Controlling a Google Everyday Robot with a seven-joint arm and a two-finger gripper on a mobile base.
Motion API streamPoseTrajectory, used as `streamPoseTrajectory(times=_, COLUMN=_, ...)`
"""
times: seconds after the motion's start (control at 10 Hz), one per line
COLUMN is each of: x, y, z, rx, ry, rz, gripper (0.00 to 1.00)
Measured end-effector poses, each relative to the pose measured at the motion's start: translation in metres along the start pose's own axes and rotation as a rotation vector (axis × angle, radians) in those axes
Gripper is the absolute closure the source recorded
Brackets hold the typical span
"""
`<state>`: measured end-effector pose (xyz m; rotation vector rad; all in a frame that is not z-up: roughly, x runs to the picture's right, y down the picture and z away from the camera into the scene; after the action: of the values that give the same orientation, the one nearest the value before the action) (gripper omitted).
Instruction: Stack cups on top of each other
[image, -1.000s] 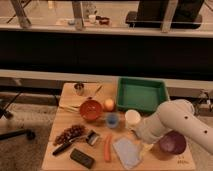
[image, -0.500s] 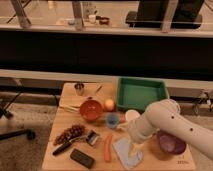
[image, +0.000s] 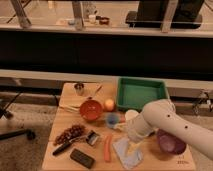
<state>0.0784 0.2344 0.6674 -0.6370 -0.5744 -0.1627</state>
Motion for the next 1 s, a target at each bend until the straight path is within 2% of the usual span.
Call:
streamPoseTrajectory(times=0.6, x=0.000, y=-0.015, z=0.010, rx=0.008, ry=-0.031, rz=0.015, gripper=0.20)
streamPoseTrajectory(times=1.0, x=-0.004, y=-0.025, z=0.019, rx=0.018, ry=-0.033, rz=0.013, gripper=0.20)
